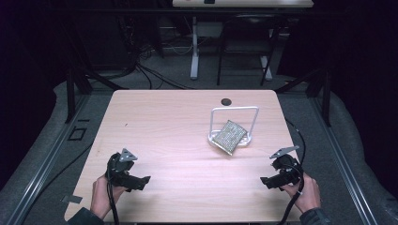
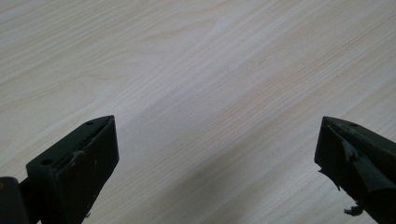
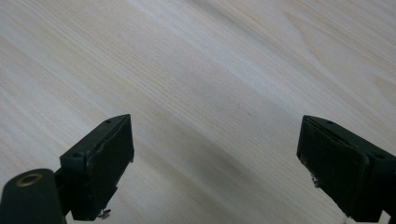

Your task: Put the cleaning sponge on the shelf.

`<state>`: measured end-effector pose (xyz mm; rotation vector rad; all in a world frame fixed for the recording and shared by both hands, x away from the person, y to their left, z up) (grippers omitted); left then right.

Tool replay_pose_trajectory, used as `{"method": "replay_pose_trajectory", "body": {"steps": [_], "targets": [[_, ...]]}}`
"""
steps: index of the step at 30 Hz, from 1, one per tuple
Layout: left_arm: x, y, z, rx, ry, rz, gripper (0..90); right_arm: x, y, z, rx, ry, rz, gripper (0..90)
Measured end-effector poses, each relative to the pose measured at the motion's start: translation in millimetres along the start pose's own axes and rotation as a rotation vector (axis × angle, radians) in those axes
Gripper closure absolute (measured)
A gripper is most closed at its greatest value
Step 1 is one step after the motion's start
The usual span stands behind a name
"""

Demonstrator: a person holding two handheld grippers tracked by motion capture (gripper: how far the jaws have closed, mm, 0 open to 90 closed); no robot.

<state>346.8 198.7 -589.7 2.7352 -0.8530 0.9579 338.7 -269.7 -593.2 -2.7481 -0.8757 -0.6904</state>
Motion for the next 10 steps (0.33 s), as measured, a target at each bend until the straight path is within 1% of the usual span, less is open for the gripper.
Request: {"method": "replay_pose_trajectory", "body": {"steps": [2, 5, 6, 10], "targets": [[-3.2, -2.1, 1.2, -0.002, -0.007, -0.001, 0.0, -0.7, 0.1, 0.8, 0.000, -0.004, 0.002, 10.3], [-6.0, -3.0, 3.6, -0.011, -0.021, -0.014, 0.0, -1.3, 1.0, 1.9, -0.002, -0.007, 0.002, 10.3], [-5.9, -3.0, 3.8, -0.012, -0.020, -0.013, 0.0, -1.8, 2.0, 2.0, -0.009, -0.013, -0.004, 10.3], [-5.5, -3.2, 4.6, -0.013, -0.020, -0.009, 0.0, -2.6, 2.2, 3.5, -0.010, -0.018, -0.013, 10.3]]}}
Point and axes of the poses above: each handheld gripper's, and its own axes: z roughly forward along the jaws, x roughly out of its top, y roughly to its right, the point moved 8 cm from there along z, roughly forward along the jaws, and after that the axes turned 4 degrees about x, right-handed, at the moved point
